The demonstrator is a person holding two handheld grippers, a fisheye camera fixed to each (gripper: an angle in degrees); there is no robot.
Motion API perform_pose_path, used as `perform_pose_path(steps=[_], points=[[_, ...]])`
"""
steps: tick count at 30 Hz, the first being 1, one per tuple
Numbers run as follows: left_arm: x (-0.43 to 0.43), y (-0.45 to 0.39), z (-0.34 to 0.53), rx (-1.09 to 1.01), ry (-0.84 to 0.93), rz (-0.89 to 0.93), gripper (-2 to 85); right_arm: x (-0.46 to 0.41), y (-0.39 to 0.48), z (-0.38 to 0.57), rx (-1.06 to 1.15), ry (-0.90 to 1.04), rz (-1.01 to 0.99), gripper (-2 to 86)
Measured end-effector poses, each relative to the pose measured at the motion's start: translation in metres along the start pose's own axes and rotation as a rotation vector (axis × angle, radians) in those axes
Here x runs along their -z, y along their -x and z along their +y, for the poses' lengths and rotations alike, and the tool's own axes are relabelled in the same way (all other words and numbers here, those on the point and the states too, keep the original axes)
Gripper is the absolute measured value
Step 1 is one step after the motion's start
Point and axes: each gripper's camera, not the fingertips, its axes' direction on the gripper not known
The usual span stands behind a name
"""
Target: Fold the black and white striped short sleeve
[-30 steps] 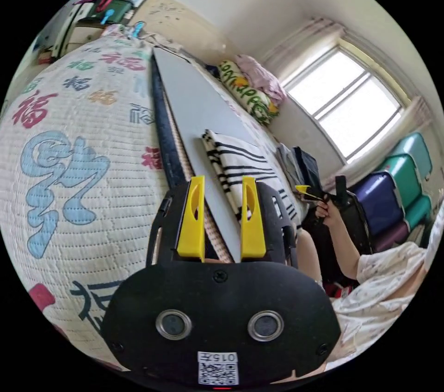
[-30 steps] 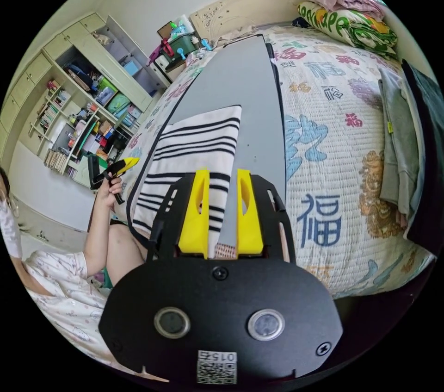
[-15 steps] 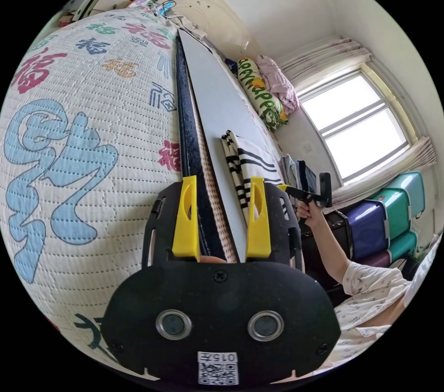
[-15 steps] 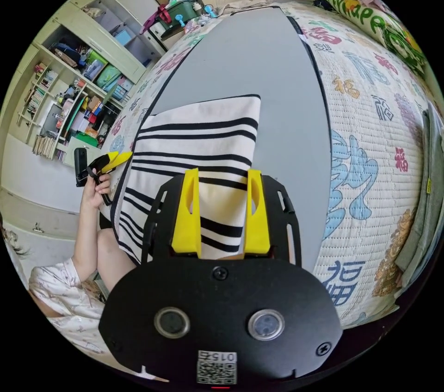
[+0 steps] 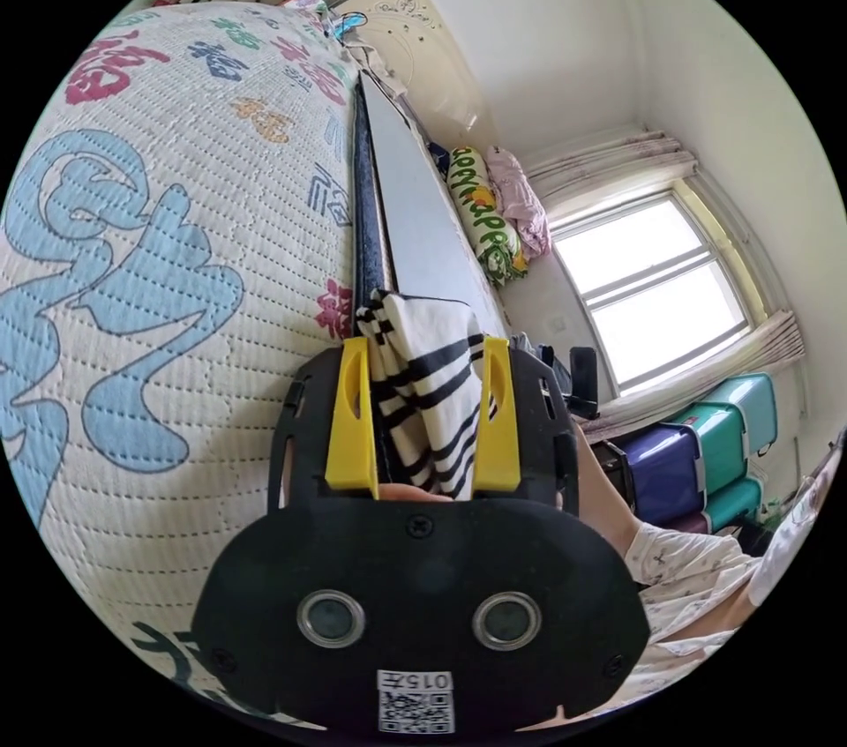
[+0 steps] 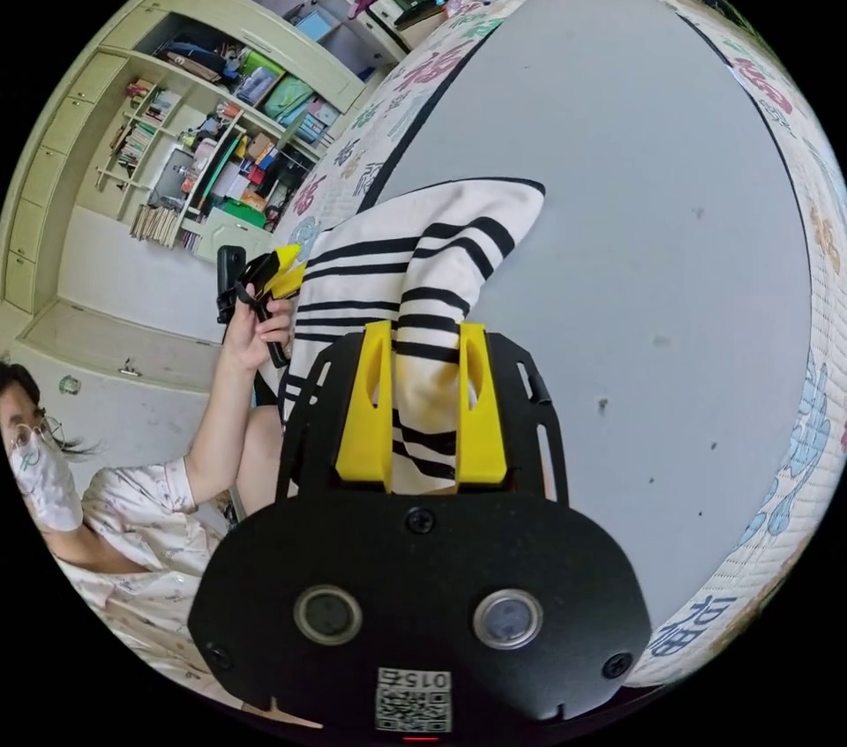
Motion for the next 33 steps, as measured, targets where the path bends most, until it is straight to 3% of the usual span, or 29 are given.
perform_pose_path(steps=[7,14,20,30,33], points=[[-0.008,-0.016,0.018,0.109,-0.057,0.013,10.8,-0.009,-0.032,0.005,-0.045,-0.033,0.039,10.5],[-0.027,-0.044,0.039,0.121,-0.046,-0.019,9.0,0.008,-0.096,0.030,-0.199,-0.241,-0.125,7.8],[-0.045,-0.065,0.068,0.125,-0.042,-0.009,8.8,-0.021,-0.107,0.005,-0.199,-0.224,-0.164,10.7],[-0.079,-0.106,0.119,0.055,0.006,-0.041,3.2,-0.103,-0.068,-0.029,-0.168,-0.137,-0.075,6.1],[-0.064,-0.132,0.143,-0.010,-0.095,0.031,1.6,-0.112,-0.031,-0.022,-0.138,-0.157,0.007,4.2]])
